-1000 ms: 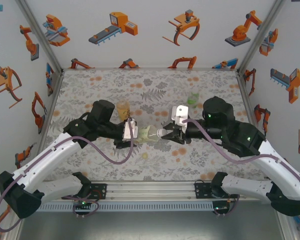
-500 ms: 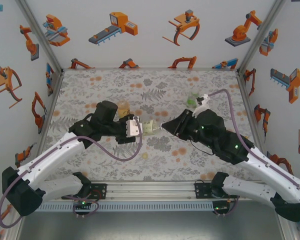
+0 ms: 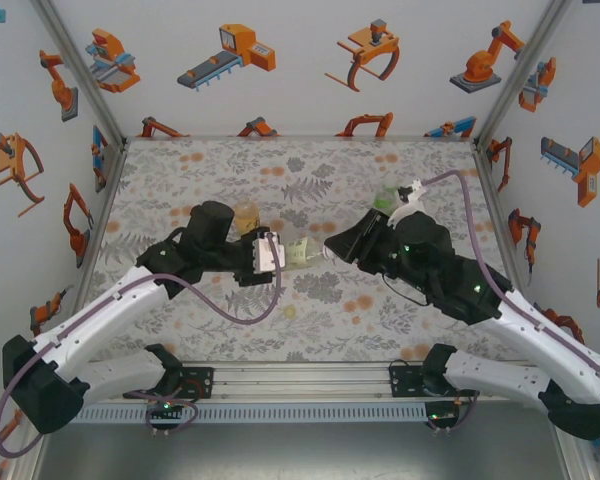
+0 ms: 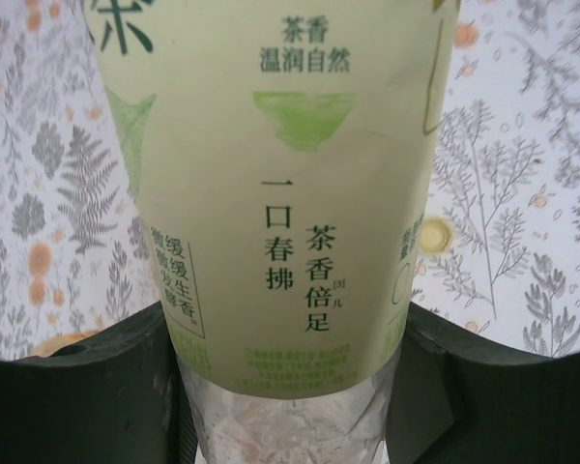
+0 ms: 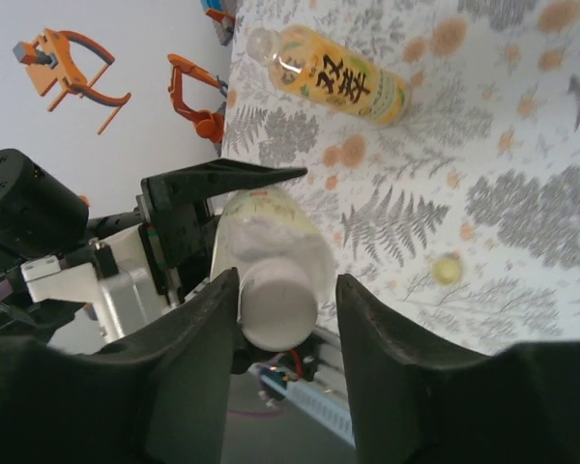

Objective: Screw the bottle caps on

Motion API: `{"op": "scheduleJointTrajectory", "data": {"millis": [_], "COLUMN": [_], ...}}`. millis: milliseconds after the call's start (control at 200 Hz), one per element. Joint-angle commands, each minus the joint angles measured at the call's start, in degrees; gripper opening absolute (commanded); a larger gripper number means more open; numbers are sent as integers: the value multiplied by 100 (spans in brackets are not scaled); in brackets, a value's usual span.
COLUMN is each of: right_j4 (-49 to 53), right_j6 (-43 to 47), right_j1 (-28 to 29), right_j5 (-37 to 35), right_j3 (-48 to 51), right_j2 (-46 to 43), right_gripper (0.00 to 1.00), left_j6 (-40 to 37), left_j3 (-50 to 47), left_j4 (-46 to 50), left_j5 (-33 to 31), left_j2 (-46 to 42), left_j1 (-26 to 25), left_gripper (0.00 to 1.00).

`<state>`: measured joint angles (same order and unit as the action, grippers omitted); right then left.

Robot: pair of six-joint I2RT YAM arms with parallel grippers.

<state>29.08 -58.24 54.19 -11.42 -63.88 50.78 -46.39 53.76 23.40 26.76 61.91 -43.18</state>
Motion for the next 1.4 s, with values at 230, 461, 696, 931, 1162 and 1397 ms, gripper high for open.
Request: {"op": "scheduleJointTrajectory", "data": {"millis": [230, 461, 696, 931, 1162, 1397], "right_j4": [-527, -205, 379, 379, 328, 153], "right_j6": [5003, 7587, 9278, 9313, 9309, 8892], "right_j1": [3, 3, 3, 3, 3, 3], "right_j5": [1772, 3023, 4173, 4028, 4017, 3993], "right_j3": [-539, -639, -810, -778, -751, -643], "right_j2": [-239, -381, -262, -141, -61, -145], "right_gripper": [54, 54, 48, 43, 31, 10], "left_j6": [-21, 106, 141, 65, 24, 41], "left_j3": [170, 256, 286, 325, 380, 370], "left_j4": [161, 407, 530, 569, 664, 613], "left_j5": [909, 1199, 1372, 1399, 1422, 1350], "left_j2": [-238, -319, -327, -355, -346, -328], "left_j1": [-58, -51, -57, -54, -51, -57], "left_gripper": [0, 0, 0, 0, 0, 0]}}
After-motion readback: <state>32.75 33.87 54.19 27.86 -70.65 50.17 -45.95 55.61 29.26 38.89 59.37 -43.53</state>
